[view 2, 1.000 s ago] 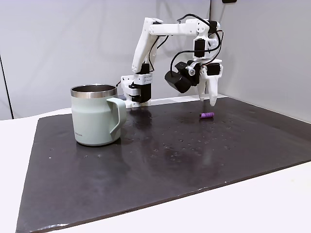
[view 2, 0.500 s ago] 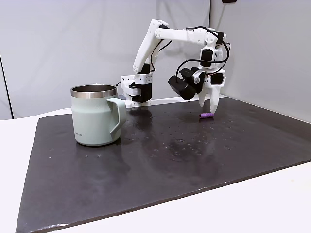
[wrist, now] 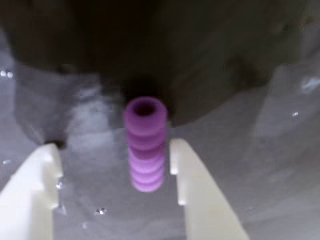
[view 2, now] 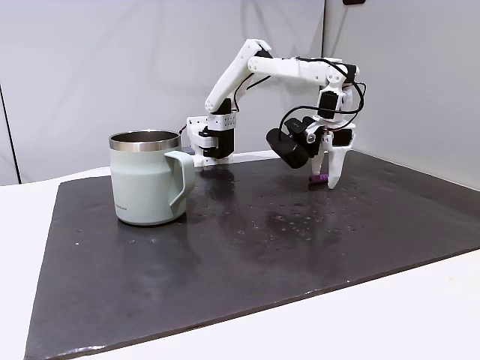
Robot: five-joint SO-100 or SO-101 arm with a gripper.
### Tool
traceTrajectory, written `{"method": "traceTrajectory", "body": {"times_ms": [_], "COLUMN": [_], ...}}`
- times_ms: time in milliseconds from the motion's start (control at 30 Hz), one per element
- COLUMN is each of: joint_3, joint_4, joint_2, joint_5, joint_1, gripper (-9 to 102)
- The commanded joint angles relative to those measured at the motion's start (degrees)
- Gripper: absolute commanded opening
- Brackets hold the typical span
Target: Grasp a pengrip and put it in the cup.
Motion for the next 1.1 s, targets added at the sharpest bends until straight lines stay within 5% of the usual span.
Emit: {"method": "traceTrajectory", "body": {"times_ms": [0, 567, 1067], "joint_3": [-4.31, -2.11, -1.05], "joint_4": [1.41, 3.34, 3.43], "joint_2": [-0.44, 1.05, 16.96], "joint_5": [-0.44, -0.97, -3.87], "joint_1": [0.62, 0.79, 1.67], "gripper": [21, 0, 0]}}
